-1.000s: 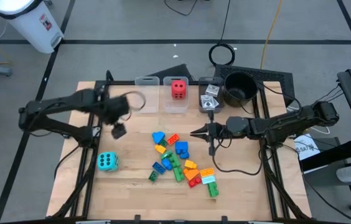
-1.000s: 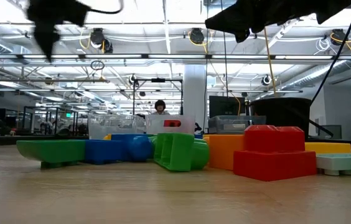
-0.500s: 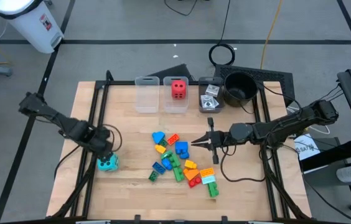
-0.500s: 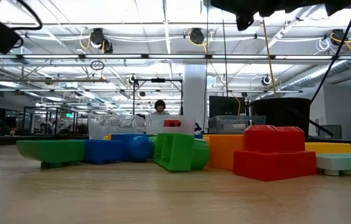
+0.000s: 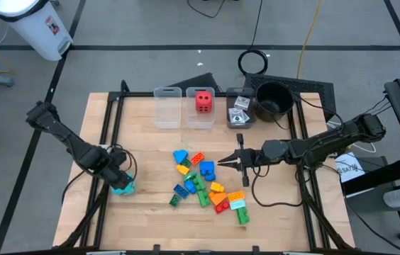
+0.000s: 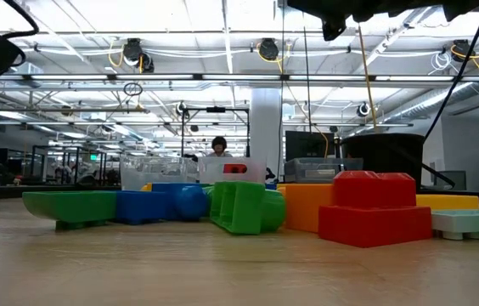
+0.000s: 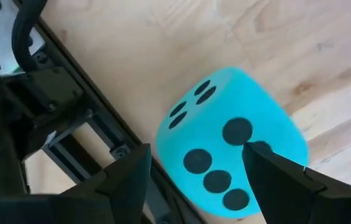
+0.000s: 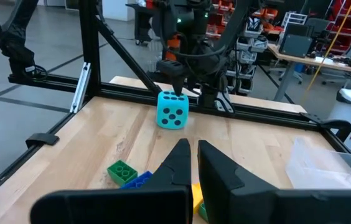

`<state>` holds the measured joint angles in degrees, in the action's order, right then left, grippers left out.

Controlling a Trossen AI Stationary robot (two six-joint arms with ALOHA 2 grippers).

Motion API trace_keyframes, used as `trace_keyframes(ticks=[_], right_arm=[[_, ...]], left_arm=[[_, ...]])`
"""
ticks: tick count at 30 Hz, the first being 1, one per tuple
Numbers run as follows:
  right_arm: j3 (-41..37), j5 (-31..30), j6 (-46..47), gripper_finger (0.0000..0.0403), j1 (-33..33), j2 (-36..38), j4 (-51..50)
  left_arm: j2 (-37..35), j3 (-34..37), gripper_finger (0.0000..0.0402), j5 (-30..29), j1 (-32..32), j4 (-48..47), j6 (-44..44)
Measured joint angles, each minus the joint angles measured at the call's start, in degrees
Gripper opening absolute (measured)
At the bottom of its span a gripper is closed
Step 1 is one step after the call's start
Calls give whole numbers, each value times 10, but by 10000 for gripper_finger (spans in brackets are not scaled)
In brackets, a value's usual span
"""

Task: Pick & Place Toys
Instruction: Put the blue dice into the right transparent bin

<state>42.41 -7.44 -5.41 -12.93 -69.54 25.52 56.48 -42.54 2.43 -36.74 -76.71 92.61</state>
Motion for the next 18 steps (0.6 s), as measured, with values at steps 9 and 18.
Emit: trace_keyframes(ticks=[9,18], right_arm=[[0,0,0,4,0,0,9],[0,0,0,4,0,0,19]], left_arm=[[2,-3,187,-64,-43,18,-28],[2,-81,10,-161,-57,139,-227]])
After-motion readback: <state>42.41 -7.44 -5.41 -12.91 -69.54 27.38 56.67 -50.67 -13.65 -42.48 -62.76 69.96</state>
